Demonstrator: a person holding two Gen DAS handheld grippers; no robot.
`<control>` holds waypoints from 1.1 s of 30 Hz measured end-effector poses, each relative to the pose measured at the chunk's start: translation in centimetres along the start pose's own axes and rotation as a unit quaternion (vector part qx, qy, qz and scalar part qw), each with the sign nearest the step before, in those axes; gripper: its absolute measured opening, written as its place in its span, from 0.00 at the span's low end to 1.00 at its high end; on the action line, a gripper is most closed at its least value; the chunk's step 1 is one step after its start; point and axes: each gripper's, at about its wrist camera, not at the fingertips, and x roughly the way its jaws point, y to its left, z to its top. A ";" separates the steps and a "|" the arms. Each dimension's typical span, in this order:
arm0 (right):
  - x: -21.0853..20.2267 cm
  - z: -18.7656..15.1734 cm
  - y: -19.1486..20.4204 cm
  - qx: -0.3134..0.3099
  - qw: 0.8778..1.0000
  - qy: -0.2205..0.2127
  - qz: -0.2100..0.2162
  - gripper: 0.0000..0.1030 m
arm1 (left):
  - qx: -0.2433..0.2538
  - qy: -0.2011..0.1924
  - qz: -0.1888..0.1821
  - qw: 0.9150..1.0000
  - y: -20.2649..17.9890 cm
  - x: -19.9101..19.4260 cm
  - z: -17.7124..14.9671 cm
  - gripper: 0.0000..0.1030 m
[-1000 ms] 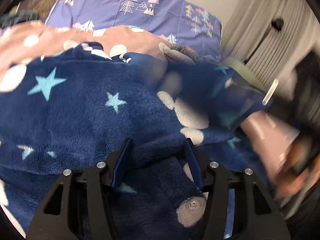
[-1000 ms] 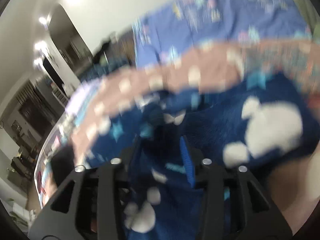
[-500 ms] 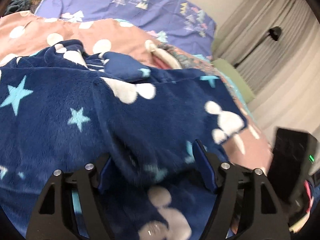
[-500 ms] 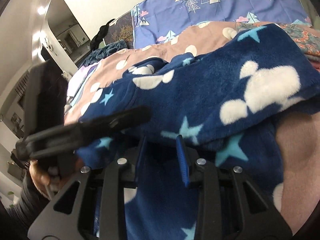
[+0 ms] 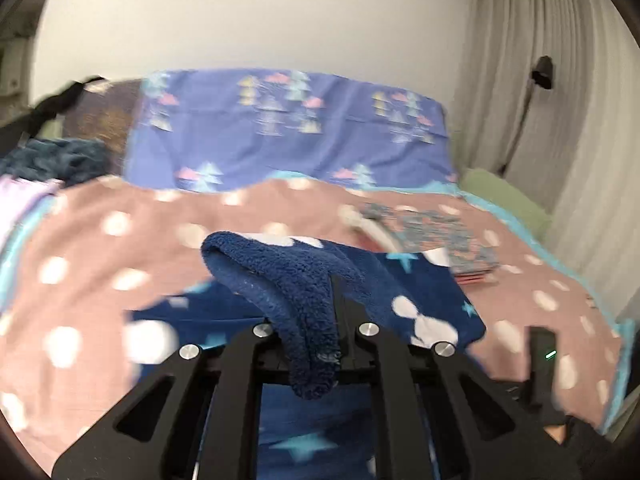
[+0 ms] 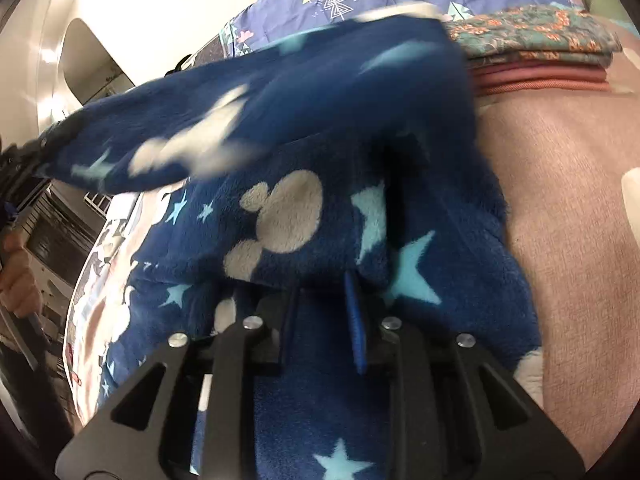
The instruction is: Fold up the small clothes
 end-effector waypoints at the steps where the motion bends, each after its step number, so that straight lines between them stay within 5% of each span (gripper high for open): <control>1: 0.0 -0.1 0.2 -0.001 1.000 0.000 -0.001 0.24 | -0.001 0.001 0.022 1.000 1.4 -0.2 -0.5 0.11; 8: 0.2 -0.3 0.6 -0.012 1.000 0.001 -0.012 0.25 | -0.059 0.133 0.123 0.982 9.5 6.2 -8.2 0.21; 17: -2.4 -0.2 3.6 -0.085 0.995 -0.017 -0.047 0.32 | 0.011 0.082 0.204 0.975 8.2 2.9 -7.9 0.36; 21: -4.9 1.8 5.2 -0.108 0.991 -0.075 -0.038 0.34 | -0.030 0.035 0.140 0.989 7.3 0.6 -6.3 0.36; 24: -4.1 3.1 5.0 -0.112 0.987 -0.085 -0.083 0.37 | -0.029 0.068 0.094 0.993 5.9 2.8 -6.9 0.36; 27: 1.3 2.6 0.9 -0.076 0.984 0.007 -0.160 0.34 | 0.020 0.155 0.116 0.981 5.0 8.1 -10.5 0.39; 29: 0.9 2.0 0.4 -0.068 0.988 -0.012 -0.136 0.33 | 0.056 0.141 0.142 0.978 3.9 8.5 -11.1 0.39; 33: 0.6 2.0 1.3 -0.090 0.984 0.005 -0.153 0.35 | 0.094 0.149 0.177 0.968 2.5 8.7 -10.8 0.40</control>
